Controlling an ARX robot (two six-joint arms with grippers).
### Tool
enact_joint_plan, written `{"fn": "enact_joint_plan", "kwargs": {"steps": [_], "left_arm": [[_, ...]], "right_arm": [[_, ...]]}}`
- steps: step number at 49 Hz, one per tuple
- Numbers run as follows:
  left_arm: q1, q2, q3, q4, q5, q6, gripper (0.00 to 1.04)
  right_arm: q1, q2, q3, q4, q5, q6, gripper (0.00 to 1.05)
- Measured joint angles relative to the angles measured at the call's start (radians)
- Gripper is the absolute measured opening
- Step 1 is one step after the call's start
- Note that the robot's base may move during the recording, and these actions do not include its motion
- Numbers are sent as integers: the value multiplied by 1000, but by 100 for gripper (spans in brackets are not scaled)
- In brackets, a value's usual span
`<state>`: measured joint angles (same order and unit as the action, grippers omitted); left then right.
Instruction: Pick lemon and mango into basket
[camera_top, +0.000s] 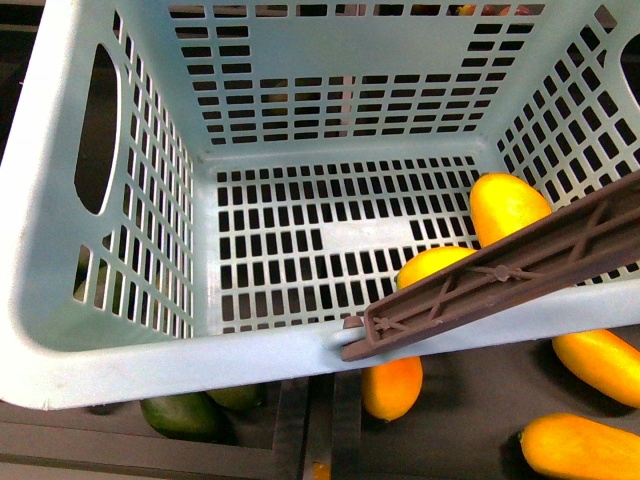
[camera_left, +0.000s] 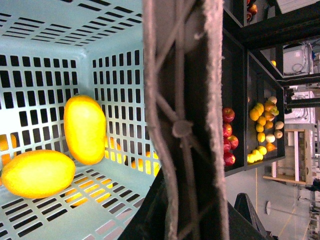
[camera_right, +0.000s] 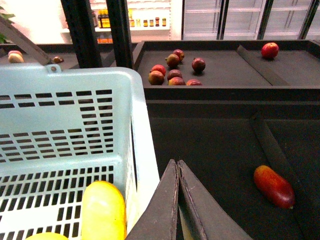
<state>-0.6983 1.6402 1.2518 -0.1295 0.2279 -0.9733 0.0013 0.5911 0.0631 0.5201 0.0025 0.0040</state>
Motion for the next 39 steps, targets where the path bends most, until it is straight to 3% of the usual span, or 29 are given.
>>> {"fn": "enact_joint_plan", "kwargs": {"steps": [13, 39], "left_arm": [[0, 0, 0, 0, 0, 0, 5], [0, 0, 0, 0, 0, 0, 5]], "right_arm": [[0, -101, -45, -38, 0, -1, 2], [0, -322, -46, -250, -2, -1, 2]]}}
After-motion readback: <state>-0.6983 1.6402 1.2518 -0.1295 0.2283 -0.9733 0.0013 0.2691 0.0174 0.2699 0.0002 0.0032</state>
